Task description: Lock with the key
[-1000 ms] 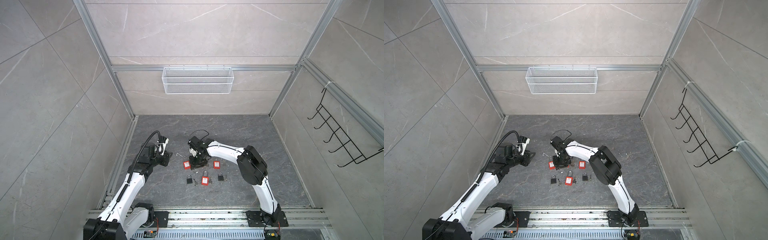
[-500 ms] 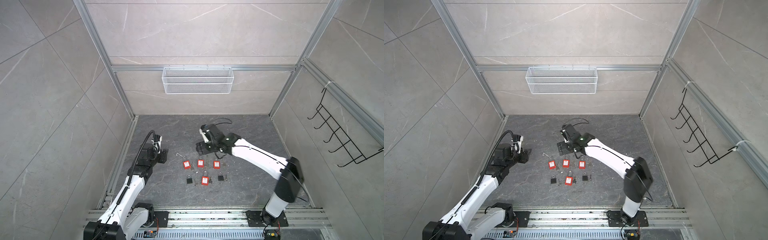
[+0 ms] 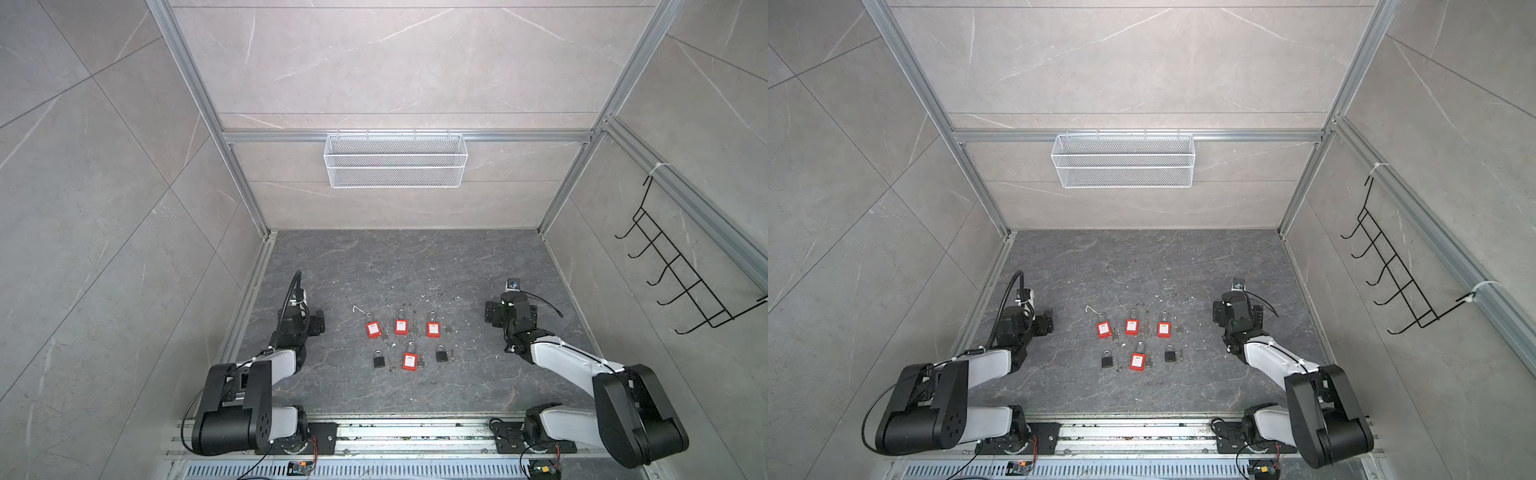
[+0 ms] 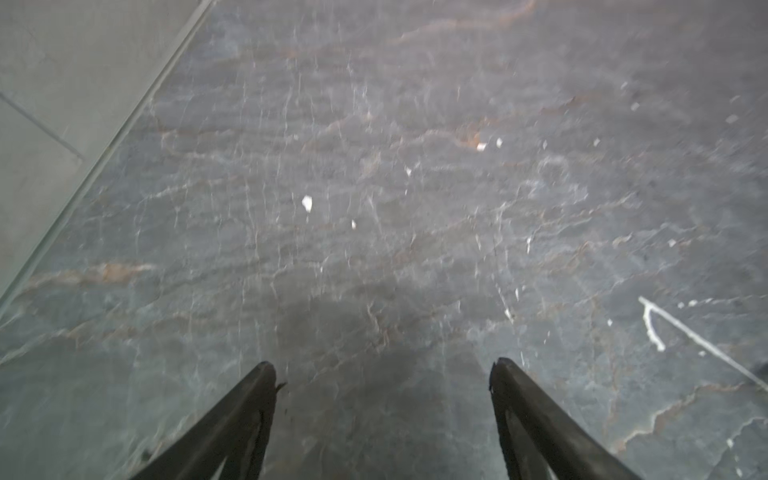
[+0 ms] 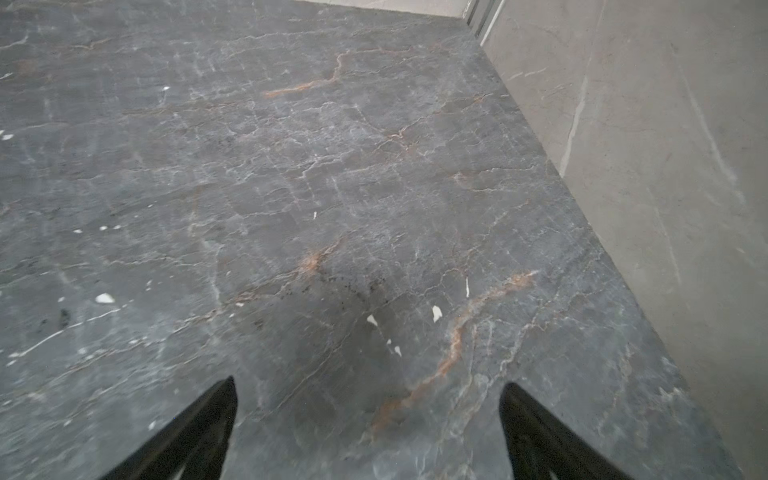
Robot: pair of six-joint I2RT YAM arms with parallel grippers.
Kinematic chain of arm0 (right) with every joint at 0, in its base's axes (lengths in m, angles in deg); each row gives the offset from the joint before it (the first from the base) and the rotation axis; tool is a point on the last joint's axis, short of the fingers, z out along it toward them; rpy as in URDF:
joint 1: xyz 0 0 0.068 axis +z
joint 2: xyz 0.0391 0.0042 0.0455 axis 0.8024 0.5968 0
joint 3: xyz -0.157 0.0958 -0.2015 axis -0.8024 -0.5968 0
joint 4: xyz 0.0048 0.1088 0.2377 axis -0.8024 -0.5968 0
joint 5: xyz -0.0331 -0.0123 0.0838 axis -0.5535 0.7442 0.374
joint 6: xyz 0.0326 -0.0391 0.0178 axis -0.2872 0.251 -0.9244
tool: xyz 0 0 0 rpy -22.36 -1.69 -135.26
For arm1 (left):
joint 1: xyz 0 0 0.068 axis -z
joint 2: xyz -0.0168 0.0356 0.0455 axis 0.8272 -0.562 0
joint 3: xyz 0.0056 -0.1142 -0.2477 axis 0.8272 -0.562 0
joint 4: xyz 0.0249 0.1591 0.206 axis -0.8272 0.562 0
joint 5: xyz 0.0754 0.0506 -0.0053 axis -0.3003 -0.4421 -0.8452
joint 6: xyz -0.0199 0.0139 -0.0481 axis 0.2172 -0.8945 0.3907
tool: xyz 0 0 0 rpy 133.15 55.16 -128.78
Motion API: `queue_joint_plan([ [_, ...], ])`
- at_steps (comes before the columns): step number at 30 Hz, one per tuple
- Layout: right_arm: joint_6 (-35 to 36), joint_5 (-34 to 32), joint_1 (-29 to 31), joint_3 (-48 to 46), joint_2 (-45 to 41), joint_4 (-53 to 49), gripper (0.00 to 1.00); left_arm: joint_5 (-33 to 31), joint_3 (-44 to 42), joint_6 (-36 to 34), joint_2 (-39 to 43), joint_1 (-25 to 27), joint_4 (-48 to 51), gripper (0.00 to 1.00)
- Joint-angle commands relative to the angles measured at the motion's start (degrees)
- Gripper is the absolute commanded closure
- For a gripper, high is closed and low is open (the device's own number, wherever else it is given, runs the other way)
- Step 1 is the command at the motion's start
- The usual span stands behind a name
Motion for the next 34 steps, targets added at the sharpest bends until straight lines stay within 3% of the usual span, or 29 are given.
queue_joint_plan([
  [1,5.2,5.0,-0.5,-1.8,3.7,21.1,0.01,5.0,-1.3,1.6,-4.3,-3.4,-18.2,0.17],
  [3,5.7,10.0,-2.1,-3.1,6.3,25.9,0.01,6.5,-0.8,1.2,-7.5,-3.4,-21.1,0.16],
  [8,3.9,18.8,-6.9,-5.3,11.8,35.6,0.01,7.4,2.7,0.8,-7.0,-3.6,-13.3,0.15],
  [9,4.0,18.8,-6.9,-4.6,10.4,31.6,0.01,6.8,3.4,0.8,-6.9,-3.7,-11.8,0.15],
  [30,4.1,20.2,-7.3,-4.2,11.1,31.9,0.01,3.2,4.3,0.2,-7.2,-2.1,-10.3,0.13],
  [32,3.9,20.5,-7.4,-4.2,11.0,31.9,0.01,2.9,4.4,0.1,-7.1,-2.0,-10.2,0.0],
  [34,3.9,20.5,-7.5,-4.6,10.6,32.2,0.01,2.9,4.2,0.1,-7.0,-1.9,-10.4,0.0],
])
